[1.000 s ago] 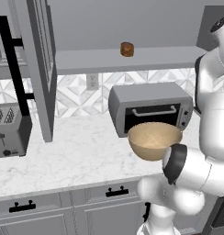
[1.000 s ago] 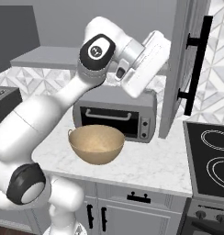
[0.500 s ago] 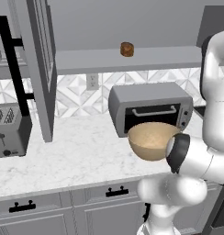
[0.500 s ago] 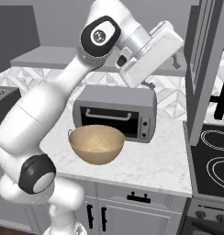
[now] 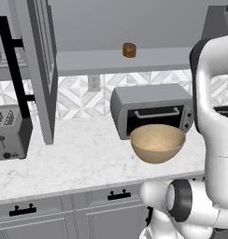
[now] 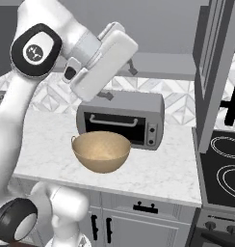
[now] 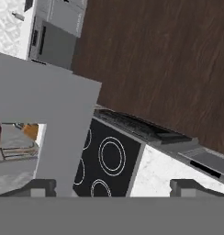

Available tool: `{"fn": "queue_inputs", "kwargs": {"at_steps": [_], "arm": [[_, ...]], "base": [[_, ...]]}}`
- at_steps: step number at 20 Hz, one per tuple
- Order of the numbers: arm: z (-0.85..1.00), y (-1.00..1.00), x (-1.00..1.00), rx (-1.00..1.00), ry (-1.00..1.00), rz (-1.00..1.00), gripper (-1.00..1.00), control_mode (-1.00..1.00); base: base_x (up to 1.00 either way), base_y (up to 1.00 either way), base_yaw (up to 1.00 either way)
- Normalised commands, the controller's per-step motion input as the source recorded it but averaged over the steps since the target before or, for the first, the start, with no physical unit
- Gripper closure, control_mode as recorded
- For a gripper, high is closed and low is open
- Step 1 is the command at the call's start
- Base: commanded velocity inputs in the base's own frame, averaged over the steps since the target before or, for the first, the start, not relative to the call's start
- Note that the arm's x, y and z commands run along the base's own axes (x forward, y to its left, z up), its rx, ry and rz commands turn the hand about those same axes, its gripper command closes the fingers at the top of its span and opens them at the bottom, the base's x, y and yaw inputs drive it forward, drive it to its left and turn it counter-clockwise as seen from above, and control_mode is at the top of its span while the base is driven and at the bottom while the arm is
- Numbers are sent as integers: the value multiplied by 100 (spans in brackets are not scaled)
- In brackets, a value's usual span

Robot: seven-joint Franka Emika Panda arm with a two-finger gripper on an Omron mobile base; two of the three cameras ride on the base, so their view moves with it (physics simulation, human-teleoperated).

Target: Open the cabinet, pick up the bread from the cabinet and place it in the basket. Then move the basket to the dining counter.

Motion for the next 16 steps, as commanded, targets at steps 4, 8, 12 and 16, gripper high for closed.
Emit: {"fn": "queue_inputs", "kwargs": {"at_steps": [4, 8, 12, 16], "arm": [[-4, 100, -68, -25, 5, 51, -100, -100], [0, 100, -45, -29, 21, 58, -100, -100], [0, 86, -40, -34, 22, 69, -100, -100], [32, 54, -7, -38, 32, 60, -100, -100]], "base": [[0, 0, 0], [0, 0, 0], [0, 0, 0], [0, 0, 0]]}}
